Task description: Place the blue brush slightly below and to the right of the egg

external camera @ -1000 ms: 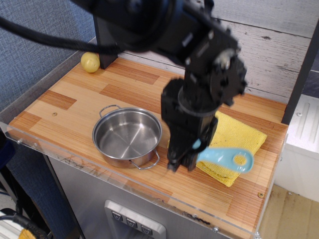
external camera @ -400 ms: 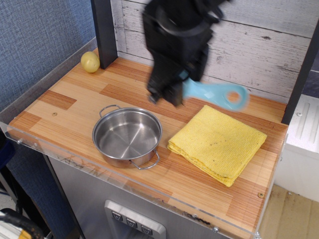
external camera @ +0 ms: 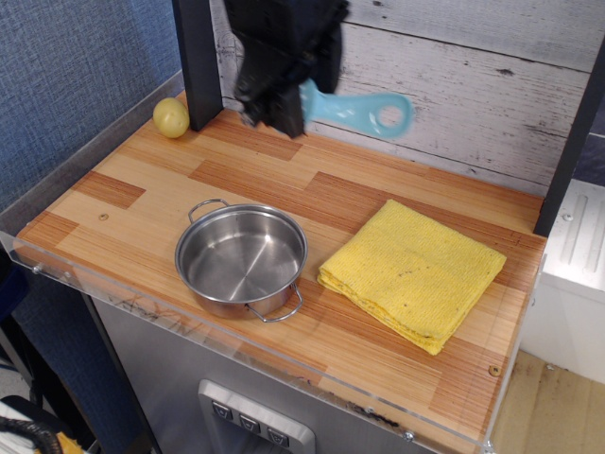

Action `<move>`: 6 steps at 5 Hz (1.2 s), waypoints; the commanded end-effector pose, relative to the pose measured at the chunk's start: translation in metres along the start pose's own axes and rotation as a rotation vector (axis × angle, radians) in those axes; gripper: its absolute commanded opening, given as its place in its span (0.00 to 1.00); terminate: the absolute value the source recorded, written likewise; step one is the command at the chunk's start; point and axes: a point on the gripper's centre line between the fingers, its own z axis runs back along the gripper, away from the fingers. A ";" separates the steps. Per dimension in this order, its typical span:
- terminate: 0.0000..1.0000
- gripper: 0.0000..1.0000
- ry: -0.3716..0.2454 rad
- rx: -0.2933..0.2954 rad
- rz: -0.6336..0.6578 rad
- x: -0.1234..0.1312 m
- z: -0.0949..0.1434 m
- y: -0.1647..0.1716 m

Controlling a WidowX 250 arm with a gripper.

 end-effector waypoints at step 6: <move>0.00 0.00 -0.127 0.154 0.055 0.115 -0.130 0.006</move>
